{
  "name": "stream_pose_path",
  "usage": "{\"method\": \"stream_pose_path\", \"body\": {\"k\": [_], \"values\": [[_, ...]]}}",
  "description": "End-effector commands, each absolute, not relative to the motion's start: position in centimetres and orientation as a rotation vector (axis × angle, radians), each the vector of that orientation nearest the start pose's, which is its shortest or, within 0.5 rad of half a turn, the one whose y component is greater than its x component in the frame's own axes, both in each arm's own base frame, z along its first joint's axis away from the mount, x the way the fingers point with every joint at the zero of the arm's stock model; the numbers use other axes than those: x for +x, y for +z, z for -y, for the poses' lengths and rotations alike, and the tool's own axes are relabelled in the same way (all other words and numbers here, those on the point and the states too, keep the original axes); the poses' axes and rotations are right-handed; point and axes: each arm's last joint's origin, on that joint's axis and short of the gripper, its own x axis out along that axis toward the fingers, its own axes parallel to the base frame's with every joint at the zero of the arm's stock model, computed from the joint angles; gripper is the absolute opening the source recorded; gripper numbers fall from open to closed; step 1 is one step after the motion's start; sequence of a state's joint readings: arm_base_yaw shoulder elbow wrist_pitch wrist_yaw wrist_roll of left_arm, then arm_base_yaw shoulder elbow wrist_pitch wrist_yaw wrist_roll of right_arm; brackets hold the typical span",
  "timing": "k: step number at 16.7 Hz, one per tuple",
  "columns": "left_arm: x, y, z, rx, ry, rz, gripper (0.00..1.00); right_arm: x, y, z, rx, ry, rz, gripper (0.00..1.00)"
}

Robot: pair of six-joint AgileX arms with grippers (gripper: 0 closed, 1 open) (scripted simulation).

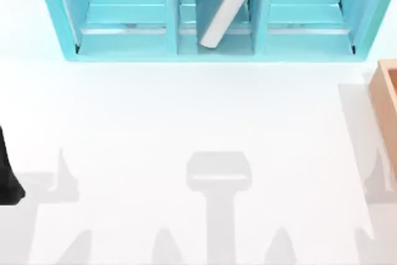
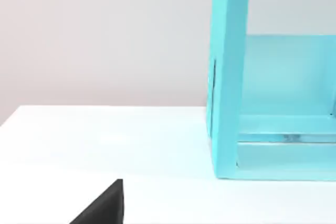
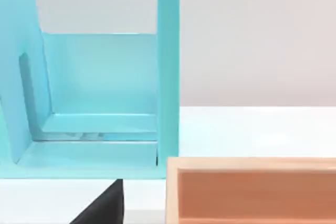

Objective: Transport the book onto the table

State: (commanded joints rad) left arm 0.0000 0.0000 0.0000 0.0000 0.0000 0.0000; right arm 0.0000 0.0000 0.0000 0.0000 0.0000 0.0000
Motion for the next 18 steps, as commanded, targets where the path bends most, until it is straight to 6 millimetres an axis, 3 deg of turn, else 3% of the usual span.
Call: {"method": "stream_pose_path", "body": {"k": [4,10,14,16,18], "values": [[10.6,16.0,0.1,0.000,0.000,0.000,1.00,10.6,17.0,-0.1,0.005,0.008,0.029,1.00],[10.6,16.0,0.1,0.000,0.000,0.000,1.00,12.4,25.0,-2.0,0.082,0.095,0.215,1.00],[10.6,16.0,0.1,0.000,0.000,0.000,1.00,17.4,29.5,-5.7,0.183,0.165,0.254,1.00],[10.6,16.0,0.1,0.000,0.000,0.000,1.00,21.1,30.1,-8.8,0.234,0.186,0.231,1.00],[10.6,16.0,0.1,0.000,0.000,0.000,1.00,25.0,29.0,-12.6,0.278,0.192,0.188,1.00]]}}
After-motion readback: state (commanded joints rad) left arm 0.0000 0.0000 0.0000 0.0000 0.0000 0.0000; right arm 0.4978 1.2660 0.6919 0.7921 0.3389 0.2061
